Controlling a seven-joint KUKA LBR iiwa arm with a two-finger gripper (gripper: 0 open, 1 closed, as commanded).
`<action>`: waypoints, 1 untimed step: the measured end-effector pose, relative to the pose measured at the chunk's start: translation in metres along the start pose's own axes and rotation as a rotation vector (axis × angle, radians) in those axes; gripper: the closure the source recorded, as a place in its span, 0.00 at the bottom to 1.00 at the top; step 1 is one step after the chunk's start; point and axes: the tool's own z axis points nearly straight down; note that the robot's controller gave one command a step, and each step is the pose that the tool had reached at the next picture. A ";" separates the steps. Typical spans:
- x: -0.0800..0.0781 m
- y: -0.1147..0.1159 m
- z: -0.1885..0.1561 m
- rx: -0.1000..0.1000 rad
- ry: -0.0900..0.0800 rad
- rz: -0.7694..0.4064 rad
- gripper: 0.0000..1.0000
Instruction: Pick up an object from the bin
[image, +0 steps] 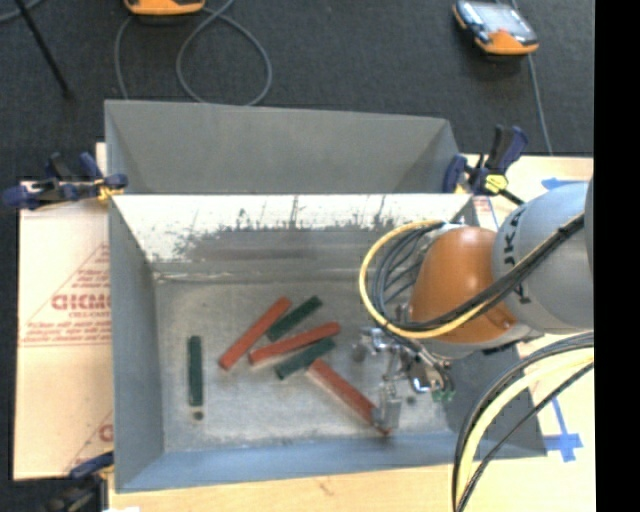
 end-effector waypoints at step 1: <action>0.000 -0.002 -0.002 0.002 0.002 -0.002 1.00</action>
Offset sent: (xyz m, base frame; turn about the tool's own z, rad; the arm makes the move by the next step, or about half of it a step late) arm 0.0000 0.0000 0.0000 0.0000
